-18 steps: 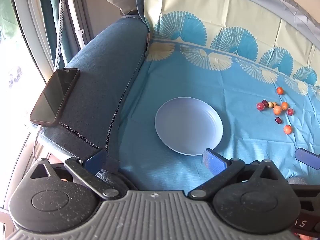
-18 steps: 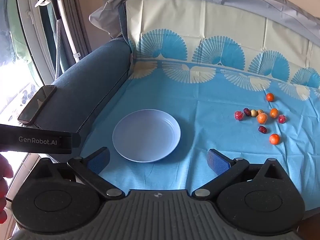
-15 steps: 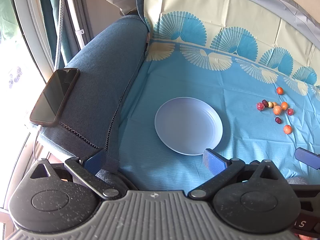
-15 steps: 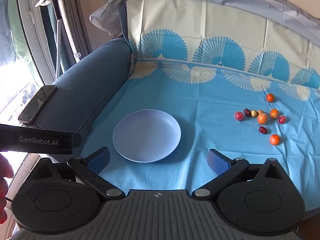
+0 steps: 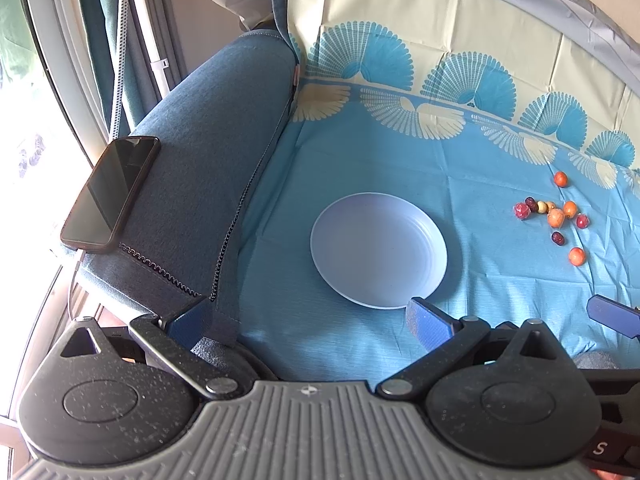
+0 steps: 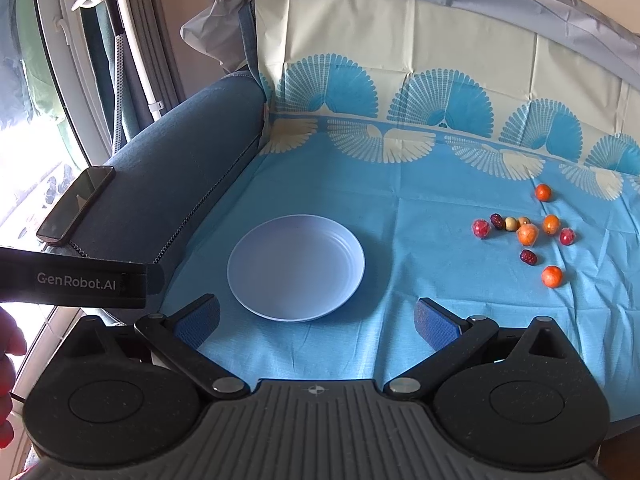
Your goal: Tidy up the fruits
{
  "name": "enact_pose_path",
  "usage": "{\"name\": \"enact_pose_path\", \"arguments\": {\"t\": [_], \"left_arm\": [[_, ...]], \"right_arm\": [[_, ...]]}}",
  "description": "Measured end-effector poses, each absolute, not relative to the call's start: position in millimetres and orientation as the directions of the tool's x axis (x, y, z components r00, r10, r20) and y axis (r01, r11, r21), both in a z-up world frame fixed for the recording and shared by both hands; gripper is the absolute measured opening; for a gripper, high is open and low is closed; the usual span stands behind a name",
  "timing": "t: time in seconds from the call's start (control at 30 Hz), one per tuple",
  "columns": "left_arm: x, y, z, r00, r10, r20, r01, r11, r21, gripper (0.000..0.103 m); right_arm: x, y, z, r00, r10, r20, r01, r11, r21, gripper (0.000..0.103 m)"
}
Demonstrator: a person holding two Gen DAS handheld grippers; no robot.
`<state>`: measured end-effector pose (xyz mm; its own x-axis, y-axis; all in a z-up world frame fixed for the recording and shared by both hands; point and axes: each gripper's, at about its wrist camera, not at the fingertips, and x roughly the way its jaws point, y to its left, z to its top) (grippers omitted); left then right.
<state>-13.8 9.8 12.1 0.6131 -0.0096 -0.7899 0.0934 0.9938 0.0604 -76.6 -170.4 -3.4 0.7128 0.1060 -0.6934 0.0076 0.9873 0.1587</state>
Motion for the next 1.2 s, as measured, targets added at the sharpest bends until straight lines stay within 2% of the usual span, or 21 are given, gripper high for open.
{"name": "enact_pose_path", "arguments": {"t": [0.83,1.2], "left_arm": [[-12.5,7.0,7.8,0.604,0.004,-0.797,0.095,0.992,0.077,0.103],[1.5,-10.3,-1.7,0.569,0.009,-0.822,0.123,0.988,0.096,0.103]], "right_arm": [[-77.1,-170.6,-9.6,0.722,0.101,-0.685,0.007,0.988,0.153,0.103],[-72.2,-199.2,-31.9,0.721,0.051,-0.691,0.090,0.982,0.167,0.103]]}}
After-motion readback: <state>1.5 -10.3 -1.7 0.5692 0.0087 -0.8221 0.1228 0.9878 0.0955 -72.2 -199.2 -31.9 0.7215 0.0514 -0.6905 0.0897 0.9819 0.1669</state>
